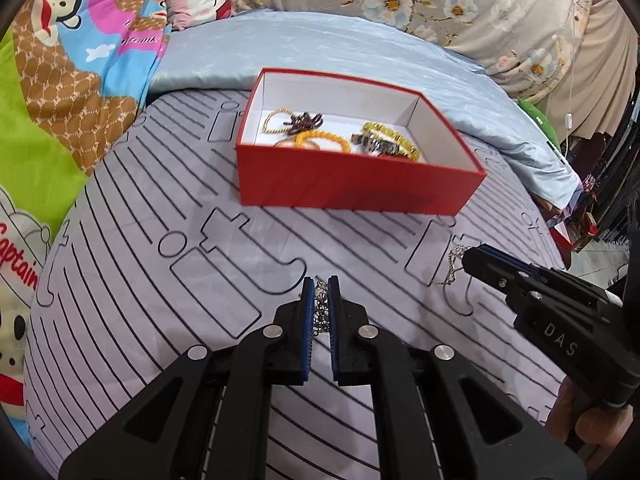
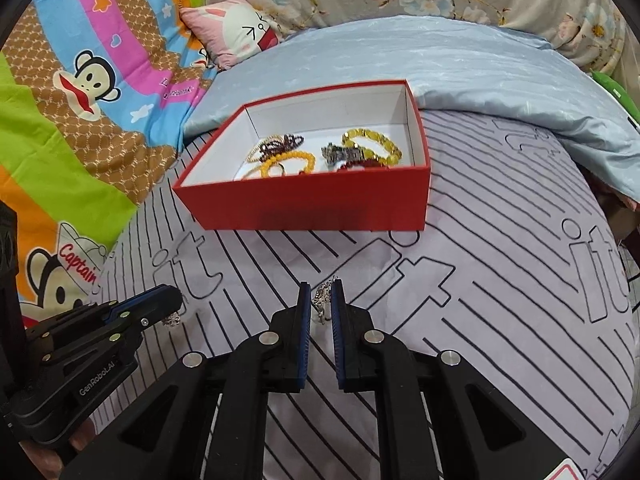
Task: Organize jewelry
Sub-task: 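Carry both pendants into the red box and lower them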
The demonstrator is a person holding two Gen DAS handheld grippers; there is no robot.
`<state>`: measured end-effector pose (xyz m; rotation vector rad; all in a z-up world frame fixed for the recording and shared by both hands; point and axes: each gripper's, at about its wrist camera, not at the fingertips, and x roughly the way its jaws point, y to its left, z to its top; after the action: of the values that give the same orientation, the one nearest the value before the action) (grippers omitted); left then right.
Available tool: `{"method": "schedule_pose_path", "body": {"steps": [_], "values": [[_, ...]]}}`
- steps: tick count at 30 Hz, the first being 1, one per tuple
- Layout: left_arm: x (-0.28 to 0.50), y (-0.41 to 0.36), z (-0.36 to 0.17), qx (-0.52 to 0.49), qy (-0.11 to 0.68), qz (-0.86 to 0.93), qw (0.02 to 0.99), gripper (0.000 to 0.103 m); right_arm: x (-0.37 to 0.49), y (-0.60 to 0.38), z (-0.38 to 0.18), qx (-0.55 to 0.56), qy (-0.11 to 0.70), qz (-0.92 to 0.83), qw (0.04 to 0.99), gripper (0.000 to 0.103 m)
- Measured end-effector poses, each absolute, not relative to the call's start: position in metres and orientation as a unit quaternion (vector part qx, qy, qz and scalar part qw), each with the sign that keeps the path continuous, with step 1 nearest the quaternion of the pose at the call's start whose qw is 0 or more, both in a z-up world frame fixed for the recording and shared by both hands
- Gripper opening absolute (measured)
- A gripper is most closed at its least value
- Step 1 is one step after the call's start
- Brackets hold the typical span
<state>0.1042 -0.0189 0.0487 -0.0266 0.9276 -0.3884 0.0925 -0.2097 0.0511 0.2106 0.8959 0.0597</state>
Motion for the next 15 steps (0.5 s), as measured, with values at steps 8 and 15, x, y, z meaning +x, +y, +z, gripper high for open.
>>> {"method": "schedule_pose_path", "body": {"steps": [8,15], "values": [[0.127,-0.031,0.088,-0.009,0.419,-0.194,0.887,0.006,0.104,-0.211,0.088,0.097,0.401,0.041,0.91,0.01],[0.163,-0.053,0.124,0.004,0.389,-0.199,0.9,0.006,0.132,-0.212,0.123,0.089,0.367,0.05,0.925,0.01]]}}
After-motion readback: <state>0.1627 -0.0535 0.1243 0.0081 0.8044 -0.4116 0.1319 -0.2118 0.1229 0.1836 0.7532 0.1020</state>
